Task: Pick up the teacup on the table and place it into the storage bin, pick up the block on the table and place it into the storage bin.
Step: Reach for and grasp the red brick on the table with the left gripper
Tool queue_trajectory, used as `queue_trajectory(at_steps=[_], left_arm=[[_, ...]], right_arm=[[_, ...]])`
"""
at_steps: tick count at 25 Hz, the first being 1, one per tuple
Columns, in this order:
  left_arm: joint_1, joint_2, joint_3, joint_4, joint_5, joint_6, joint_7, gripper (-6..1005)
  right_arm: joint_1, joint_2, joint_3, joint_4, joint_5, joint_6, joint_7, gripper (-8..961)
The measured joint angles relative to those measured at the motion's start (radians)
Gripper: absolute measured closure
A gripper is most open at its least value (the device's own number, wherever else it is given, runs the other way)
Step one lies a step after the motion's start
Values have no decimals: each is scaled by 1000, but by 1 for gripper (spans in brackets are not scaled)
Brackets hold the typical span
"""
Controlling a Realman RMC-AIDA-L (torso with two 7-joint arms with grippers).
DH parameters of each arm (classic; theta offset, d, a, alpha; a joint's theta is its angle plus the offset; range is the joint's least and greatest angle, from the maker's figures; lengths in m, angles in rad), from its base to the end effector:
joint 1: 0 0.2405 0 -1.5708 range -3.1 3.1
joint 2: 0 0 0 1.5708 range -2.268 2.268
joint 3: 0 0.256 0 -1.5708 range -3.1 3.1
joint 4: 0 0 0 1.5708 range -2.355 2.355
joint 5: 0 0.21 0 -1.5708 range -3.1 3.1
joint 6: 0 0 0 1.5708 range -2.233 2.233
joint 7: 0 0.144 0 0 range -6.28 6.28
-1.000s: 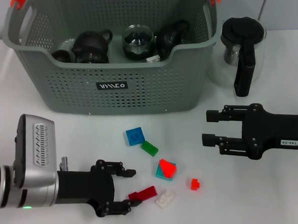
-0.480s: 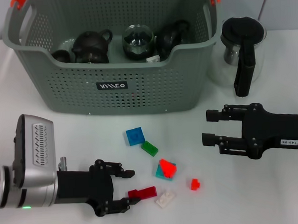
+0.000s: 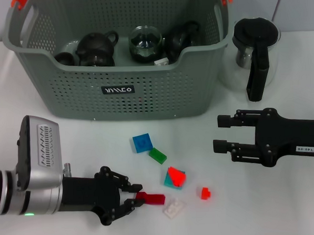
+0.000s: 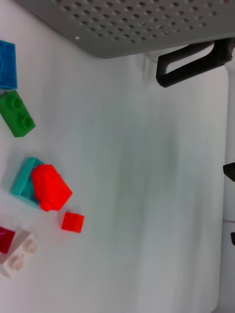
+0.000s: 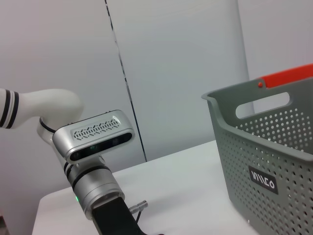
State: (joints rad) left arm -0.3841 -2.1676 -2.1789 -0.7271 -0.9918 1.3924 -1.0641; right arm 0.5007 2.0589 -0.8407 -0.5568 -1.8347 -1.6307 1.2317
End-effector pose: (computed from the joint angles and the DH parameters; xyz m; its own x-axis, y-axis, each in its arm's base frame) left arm -0.2937 0.2791 -0.0652 0.9779 0.1158 0.1743 0.1463 -0.9739 -0.1737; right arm 0.2530 0.3073 -0.0164 0.7856 -0.2537 -0.5644 -0.3421 -0.9381 -0.0545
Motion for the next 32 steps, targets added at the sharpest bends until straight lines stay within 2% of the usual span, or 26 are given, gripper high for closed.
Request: queue_trajectory(at_steps=[4, 10, 15, 20, 26, 32], left_arm=[[-4, 0, 4, 0, 12, 4, -1, 691], [-4, 0, 6, -1, 13, 8, -3, 804], [3, -2, -17, -3, -17, 19, -14, 859], [5, -5, -27, -1, -50, 28, -63, 836], [6, -9, -16, 19, -71, 29, -16, 610], [-6, -9, -15, 50, -78, 11, 26, 481]], right_arm=[[-1, 0, 0, 0, 0, -1, 0, 308], [-2, 0, 0, -1, 0, -5, 0, 308], [-2, 0, 0, 0, 0, -6, 0, 308], [-2, 0, 0, 0, 0, -7, 0, 308], [-3, 0, 0, 0, 0, -7, 0, 309], [-4, 0, 0, 0, 0, -7, 0, 309]])
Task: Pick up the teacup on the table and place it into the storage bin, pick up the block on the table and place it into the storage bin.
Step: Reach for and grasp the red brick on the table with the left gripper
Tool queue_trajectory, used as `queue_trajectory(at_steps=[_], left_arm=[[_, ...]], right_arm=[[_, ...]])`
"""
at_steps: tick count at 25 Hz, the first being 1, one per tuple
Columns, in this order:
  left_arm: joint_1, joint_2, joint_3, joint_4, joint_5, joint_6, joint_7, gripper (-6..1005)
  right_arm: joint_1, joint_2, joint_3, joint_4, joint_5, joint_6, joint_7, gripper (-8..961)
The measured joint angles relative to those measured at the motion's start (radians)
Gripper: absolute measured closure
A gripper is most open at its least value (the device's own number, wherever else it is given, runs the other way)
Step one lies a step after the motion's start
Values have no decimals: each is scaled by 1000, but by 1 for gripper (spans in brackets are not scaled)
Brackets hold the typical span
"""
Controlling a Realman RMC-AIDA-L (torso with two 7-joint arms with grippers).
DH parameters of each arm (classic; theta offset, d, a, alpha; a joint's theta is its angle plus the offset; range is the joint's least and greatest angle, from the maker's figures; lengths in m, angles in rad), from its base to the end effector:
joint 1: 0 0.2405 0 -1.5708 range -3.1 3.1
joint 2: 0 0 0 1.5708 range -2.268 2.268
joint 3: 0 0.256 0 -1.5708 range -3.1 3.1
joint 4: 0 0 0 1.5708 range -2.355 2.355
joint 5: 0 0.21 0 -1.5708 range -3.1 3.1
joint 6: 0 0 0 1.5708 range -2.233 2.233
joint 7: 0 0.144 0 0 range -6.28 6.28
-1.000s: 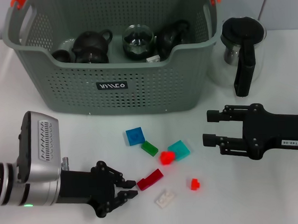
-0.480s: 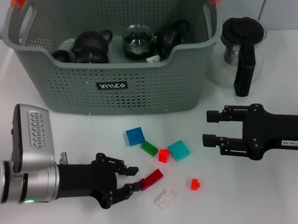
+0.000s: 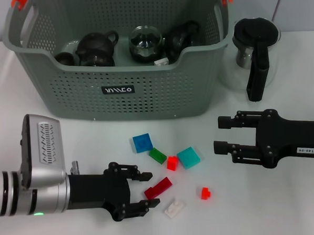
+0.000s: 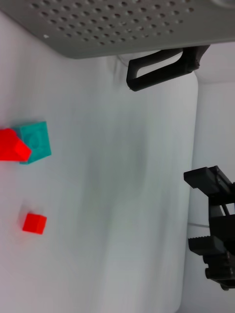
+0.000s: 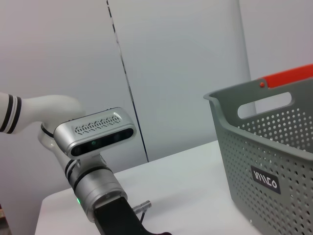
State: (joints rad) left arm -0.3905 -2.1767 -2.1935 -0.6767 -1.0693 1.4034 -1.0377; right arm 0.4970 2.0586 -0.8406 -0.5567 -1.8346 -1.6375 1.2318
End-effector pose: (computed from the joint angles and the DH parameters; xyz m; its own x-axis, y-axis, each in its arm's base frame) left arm -0.2847 0.2777 -0.0719 0.9548 0.1286 0.2679 0.1794 -0.9682 -0.1746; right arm 0.2536 0.3056 -0.0161 0.7834 -0.2562 -0.5662 -0.3424 -0.9382 -0.0494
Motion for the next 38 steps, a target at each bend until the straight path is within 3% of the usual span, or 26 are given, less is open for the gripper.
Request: queue_trajectory(at_steps=[2, 10, 38], left_arm=[[-7, 0, 0, 14, 0, -18, 10, 438], [-32, -1, 0, 65, 0, -80, 43, 439], [-32, 3, 2, 60, 7, -86, 45, 469]], right_arm=[[0, 0, 0, 0, 0, 2, 0, 309], [0, 0, 0, 0, -2, 1, 0, 308], [0, -2, 0, -2, 0, 0, 0, 309]])
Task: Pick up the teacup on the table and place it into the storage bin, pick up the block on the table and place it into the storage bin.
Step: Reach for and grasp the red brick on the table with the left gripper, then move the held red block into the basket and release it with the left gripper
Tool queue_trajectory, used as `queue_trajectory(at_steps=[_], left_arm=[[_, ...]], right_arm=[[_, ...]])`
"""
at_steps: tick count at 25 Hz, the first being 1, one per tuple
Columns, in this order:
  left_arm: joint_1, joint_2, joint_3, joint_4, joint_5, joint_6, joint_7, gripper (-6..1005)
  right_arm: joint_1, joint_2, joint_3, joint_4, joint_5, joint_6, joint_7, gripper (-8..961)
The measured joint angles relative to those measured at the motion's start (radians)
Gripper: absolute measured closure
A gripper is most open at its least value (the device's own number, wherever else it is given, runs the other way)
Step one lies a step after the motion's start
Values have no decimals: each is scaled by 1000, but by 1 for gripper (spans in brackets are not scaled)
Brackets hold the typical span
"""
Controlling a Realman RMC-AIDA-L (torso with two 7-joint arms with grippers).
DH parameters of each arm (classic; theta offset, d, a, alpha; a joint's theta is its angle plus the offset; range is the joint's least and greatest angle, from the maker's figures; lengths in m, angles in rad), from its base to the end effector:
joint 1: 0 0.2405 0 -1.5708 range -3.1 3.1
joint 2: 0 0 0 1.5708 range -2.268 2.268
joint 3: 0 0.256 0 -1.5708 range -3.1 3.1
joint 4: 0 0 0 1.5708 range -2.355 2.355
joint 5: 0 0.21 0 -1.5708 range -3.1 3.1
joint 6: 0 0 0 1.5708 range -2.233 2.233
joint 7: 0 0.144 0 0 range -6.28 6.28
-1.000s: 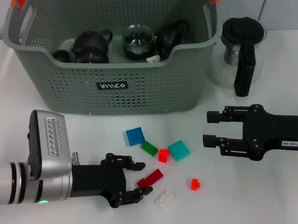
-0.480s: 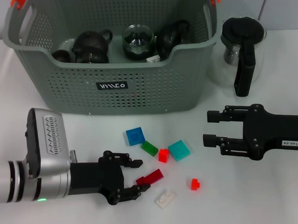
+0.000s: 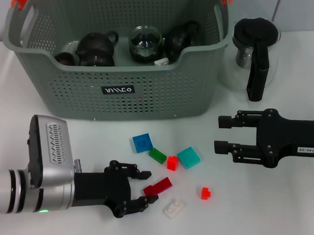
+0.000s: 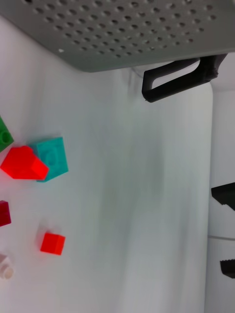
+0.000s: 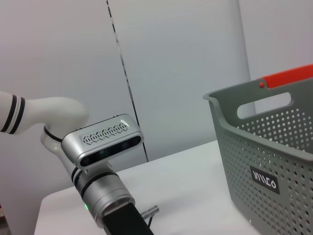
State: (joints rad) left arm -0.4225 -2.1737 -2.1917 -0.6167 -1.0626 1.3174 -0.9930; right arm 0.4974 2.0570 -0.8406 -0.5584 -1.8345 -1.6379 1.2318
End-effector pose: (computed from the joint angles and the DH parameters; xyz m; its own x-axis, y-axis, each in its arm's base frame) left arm -0.2895 0.2854 -0.0807 0.9683 0.1122 0.2230 0.1603 -0.9643 -0.2109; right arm 0.2537 0.3061 -0.0153 0.7849 -0.2539 -0.5652 -0.3407 -0.9387 -0.0515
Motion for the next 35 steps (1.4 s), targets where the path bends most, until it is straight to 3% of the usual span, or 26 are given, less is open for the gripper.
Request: queue_trajectory(at_steps=[5, 10, 16, 21, 26, 29, 32, 35], left_arm=[[-5, 3, 20, -4, 5, -12, -29, 484], [-6, 4, 45, -8, 4, -28, -33, 703], [7, 3, 44, -47, 2, -21, -69, 812], [34, 10, 36, -146, -1, 45, -161, 805], [55, 53, -40, -284, 3, 253, -243, 797], [38, 94, -156, -373, -3, 451, -288, 793], [-20, 120, -332, -471, -33, 644, -363, 789], [-76, 137, -393, -570, -104, 668, -505, 784]], right_arm=[[0, 0, 0, 1, 0, -1, 0, 308], [0, 0, 0, 2, 0, -2, 0, 307], [0, 0, 0, 2, 0, -2, 0, 308], [0, 0, 7, 2, -1, -2, 0, 309], [3, 0, 14, -2, -2, -2, 9, 309], [3, -1, 14, -3, -1, -3, 9, 309], [4, -1, 14, -1, -1, -3, 9, 308], [4, -2, 14, 0, -2, -2, 9, 308]])
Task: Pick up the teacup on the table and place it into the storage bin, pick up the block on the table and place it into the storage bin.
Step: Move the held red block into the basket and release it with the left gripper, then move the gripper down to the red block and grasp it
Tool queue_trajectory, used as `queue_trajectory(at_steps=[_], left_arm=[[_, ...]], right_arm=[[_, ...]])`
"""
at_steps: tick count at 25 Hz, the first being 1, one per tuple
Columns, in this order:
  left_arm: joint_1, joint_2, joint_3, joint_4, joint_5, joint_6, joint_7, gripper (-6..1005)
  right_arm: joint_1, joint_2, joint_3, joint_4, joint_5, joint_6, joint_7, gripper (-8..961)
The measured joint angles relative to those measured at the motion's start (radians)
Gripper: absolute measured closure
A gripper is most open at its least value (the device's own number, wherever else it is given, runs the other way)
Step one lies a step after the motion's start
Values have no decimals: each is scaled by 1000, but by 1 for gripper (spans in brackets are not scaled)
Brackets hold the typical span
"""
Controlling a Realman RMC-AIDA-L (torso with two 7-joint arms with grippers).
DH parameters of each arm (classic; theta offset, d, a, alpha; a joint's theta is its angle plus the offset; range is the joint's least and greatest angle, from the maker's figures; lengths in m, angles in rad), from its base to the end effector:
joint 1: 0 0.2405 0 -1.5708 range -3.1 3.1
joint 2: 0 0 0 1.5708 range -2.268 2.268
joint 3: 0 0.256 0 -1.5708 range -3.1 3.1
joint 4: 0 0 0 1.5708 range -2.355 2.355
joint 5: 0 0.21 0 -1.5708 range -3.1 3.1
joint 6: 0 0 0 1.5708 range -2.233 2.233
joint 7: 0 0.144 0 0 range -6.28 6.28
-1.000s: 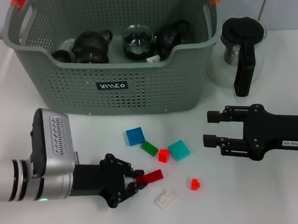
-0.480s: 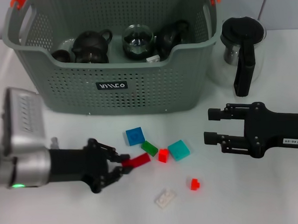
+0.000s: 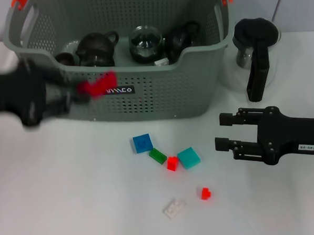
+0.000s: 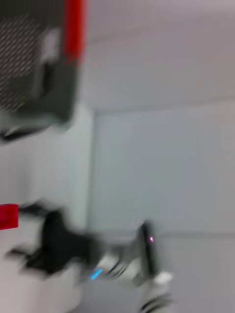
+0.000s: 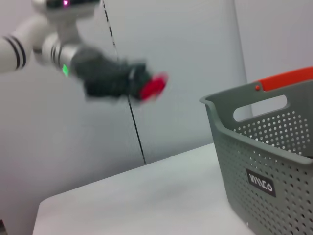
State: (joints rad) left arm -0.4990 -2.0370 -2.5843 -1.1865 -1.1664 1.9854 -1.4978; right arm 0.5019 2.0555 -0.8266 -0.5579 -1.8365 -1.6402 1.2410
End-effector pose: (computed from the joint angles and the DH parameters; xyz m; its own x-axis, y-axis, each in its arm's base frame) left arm -0.2186 0.3094 0.1130 0.8960 0.0373 0.4425 0.1564 -0.9591 -0.2359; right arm 0.2532 0.3080 -0.0131 0.7789 -0.2583 -0.5714 -0.3490 -0.9356 -0.0528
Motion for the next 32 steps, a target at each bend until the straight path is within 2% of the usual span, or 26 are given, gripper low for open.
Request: queue_trajectory(at_steps=[5, 6, 10, 12, 14, 19, 21, 24, 25, 26, 27, 28, 29, 32], left_arm=[[-131, 12, 15, -108, -4, -150, -262, 777], [-168, 12, 39, -107, 25, -238, -333, 775], [-238, 10, 155, -14, 120, -487, -401, 770], [-253, -2, 218, 34, 181, -626, -415, 767], [-264, -25, 285, 66, 256, -775, -460, 764], [-300, -41, 407, 137, 409, -895, -572, 756], [-309, -54, 420, 142, 449, -918, -599, 753], [-299, -82, 396, 82, 448, -923, -614, 749], [-287, -91, 381, 39, 430, -910, -615, 711], [-287, -91, 381, 39, 430, -910, -615, 674], [-254, -109, 347, -50, 379, -876, -613, 637], [-184, -125, 303, -157, 262, -820, -594, 599], [-169, -127, 292, -179, 234, -807, -589, 561], [-23, -121, 222, -239, -80, -668, -477, 441]], right_arm=[[1, 2, 0, 2, -1, -1, 0, 308], [2, 3, 0, 2, -1, -1, 0, 308], [5, 8, -1, 3, -4, -2, 0, 307], [6, 9, -2, 3, -4, -4, 0, 307], [7, 9, -2, 3, -4, -9, 0, 308], [7, 7, -1, 2, -4, -19, 6, 308], [5, 6, 0, 1, -4, -20, 6, 308], [5, 5, 0, 1, -4, -20, 6, 307], [4, 4, 0, 1, -4, -20, 6, 308], [3, 4, 0, 0, -4, -21, 6, 308], [2, 4, 0, -1, -4, -21, 6, 308], [1, 3, 0, -2, -4, -21, 6, 308], [0, 2, 0, -4, -4, -22, 7, 309], [-2, -2, -2, -8, -5, -23, 11, 309]])
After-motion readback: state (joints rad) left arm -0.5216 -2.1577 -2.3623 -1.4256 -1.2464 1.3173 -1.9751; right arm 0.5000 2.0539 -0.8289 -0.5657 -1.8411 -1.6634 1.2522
